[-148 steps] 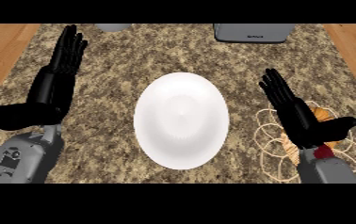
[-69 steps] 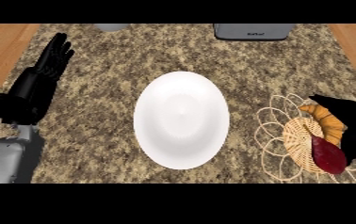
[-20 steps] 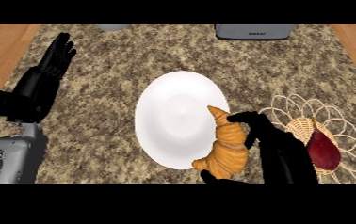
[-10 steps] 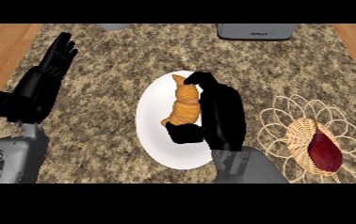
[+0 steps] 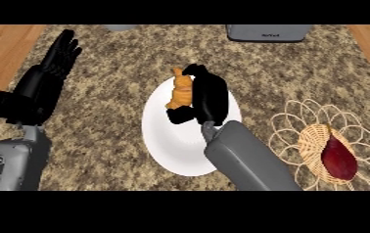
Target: Pick the croissant from the placemat and place it in the plate
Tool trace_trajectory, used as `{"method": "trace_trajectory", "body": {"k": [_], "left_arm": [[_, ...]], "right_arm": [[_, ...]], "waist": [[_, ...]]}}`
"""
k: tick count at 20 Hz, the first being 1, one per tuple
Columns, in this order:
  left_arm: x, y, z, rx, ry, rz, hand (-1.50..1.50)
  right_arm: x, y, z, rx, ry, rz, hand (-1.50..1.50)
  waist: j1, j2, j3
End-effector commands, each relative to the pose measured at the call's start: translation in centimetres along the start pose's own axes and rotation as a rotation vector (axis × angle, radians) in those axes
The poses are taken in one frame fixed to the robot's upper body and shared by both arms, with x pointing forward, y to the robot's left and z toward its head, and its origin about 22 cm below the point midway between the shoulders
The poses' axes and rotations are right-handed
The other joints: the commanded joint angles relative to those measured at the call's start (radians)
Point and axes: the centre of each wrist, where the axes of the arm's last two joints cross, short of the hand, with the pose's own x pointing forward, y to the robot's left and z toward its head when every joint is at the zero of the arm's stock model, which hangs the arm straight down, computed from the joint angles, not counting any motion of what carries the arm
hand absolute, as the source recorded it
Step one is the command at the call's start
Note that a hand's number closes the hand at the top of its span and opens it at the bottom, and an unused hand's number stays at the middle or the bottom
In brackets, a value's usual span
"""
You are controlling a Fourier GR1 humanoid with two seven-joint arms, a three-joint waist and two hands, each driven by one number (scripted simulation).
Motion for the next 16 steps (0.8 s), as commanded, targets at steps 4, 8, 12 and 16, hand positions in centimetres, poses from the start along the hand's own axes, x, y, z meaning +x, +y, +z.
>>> {"method": "trace_trajectory", "body": {"k": [4,8,12,16], "left_arm": [[-1.6,0.2,0.0,-0.022,-0.004,0.002,0.00],[-0.2,-0.7,-0.5,-0.036,-0.006,0.001,0.00],[-0.8,-0.3,0.5,-0.040,-0.023,0.017,0.00],[-0.2,0.1,-0.1,0.007,-0.012,-0.012,0.00]], "right_arm": [[-1.0,2.8,-2.7,0.044,0.063,-0.112,-1.50],[0.4,2.6,-2.5,0.022,0.007,-0.251,-1.50],[-0.7,3.4,-2.1,-0.147,-0.024,-0.374,-1.50],[1.6,0.6,-2.7,-0.172,-0.044,-0.548,-1.50]], "waist": [[0.018,0.007,0.000],[0.024,0.006,0.001],[0.032,0.006,0.001],[0.004,0.000,0.001]]}}
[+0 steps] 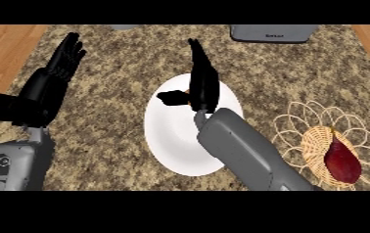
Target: Pick the croissant from the placemat and place it in the plate
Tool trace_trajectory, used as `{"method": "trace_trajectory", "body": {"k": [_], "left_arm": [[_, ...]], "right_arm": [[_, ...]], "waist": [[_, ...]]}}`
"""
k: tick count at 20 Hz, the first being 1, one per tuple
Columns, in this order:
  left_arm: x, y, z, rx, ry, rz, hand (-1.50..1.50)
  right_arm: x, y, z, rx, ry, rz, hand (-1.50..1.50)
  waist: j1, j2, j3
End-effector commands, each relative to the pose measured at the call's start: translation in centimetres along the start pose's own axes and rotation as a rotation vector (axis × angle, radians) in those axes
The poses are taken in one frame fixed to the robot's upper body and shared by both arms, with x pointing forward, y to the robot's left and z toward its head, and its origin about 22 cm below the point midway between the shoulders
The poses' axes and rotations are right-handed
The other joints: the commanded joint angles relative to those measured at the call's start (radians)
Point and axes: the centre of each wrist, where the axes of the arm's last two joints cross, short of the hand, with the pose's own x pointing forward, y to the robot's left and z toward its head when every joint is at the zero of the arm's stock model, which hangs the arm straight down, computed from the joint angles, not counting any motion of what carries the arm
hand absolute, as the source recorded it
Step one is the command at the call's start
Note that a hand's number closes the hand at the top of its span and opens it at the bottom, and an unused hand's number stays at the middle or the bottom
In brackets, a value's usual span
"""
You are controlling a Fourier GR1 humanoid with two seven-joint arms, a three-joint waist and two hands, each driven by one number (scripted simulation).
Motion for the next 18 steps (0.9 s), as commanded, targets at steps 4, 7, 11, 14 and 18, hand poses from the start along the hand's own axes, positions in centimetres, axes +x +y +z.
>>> {"method": "trace_trajectory", "body": {"k": [4,7,11,14,18], "left_arm": [[-1.0,-0.4,0.5,0.036,0.009,-0.019,0.00],[0.2,2.3,1.6,0.032,0.029,-0.014,0.00],[0.0,2.3,0.7,0.032,0.012,0.005,0.00],[-0.8,0.7,-0.2,0.047,0.020,-0.006,0.00],[1.0,-0.3,0.5,0.038,0.020,-0.002,0.00]], "right_arm": [[0.3,-1.7,0.2,-0.095,0.023,-0.225,-1.50],[-3.7,-5.5,0.9,-0.128,0.039,-0.255,-1.50],[-6.2,-9.5,2.2,-0.175,0.015,-0.300,-1.50],[-8.2,-12.1,4.2,-0.172,0.009,-0.307,-1.50],[-8.8,-16.4,5.7,-0.137,0.003,-0.298,-1.50]], "waist": [[-0.032,-0.008,-0.001],[-0.042,-0.012,0.000],[-0.047,-0.010,0.000],[-0.055,-0.009,0.000],[-0.048,-0.011,-0.001]]}}
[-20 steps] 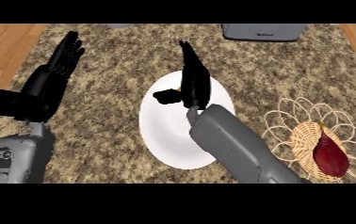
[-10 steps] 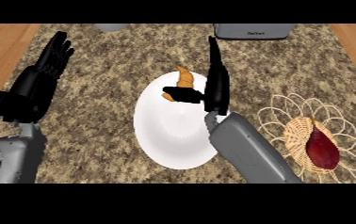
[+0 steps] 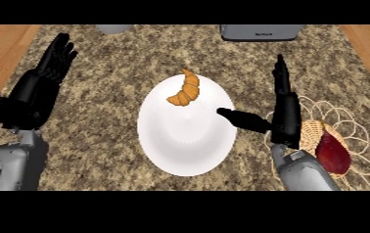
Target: Pick the croissant from the placemat and place it in the plate
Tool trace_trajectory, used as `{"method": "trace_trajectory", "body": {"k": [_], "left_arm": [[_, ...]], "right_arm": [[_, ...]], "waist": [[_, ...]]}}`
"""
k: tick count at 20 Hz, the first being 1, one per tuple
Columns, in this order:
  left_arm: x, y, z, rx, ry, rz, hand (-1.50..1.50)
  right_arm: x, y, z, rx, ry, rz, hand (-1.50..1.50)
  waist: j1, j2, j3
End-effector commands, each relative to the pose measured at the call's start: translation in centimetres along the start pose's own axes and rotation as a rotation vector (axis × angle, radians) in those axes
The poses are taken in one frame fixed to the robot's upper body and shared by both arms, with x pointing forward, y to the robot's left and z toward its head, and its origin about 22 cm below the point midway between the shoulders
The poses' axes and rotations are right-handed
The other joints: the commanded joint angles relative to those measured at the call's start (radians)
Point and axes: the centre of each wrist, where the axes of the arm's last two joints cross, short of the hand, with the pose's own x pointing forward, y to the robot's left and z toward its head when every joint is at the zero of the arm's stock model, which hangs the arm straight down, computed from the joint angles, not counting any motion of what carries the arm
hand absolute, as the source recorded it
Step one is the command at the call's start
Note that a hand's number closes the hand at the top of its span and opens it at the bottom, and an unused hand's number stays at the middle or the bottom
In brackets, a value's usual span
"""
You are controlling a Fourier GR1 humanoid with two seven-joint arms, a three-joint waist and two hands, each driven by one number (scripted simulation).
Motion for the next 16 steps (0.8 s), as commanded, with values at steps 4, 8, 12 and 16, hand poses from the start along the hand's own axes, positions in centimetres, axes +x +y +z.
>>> {"method": "trace_trajectory", "body": {"k": [4,8,12,16], "left_arm": [[0.2,1.0,0.2,0.008,0.008,-0.016,0.00],[-0.7,-0.7,0.7,0.004,0.001,0.006,0.00],[-0.8,-0.2,0.7,0.003,0.001,-0.023,0.00],[-0.2,-0.4,0.7,0.012,0.008,-0.016,0.00]], "right_arm": [[-2.3,-8.4,3.3,0.010,-0.026,0.030,-1.50],[-2.2,-11.9,2.2,0.009,-0.031,0.019,-1.50],[-2.5,-13.1,5.7,0.035,-0.039,0.044,-1.50],[-4.4,-15.9,4.9,-0.020,-0.047,0.105,-1.50]], "waist": [[-0.005,0.000,0.000],[0.003,0.001,0.000],[-0.001,0.001,-0.001],[0.004,0.001,0.000]]}}
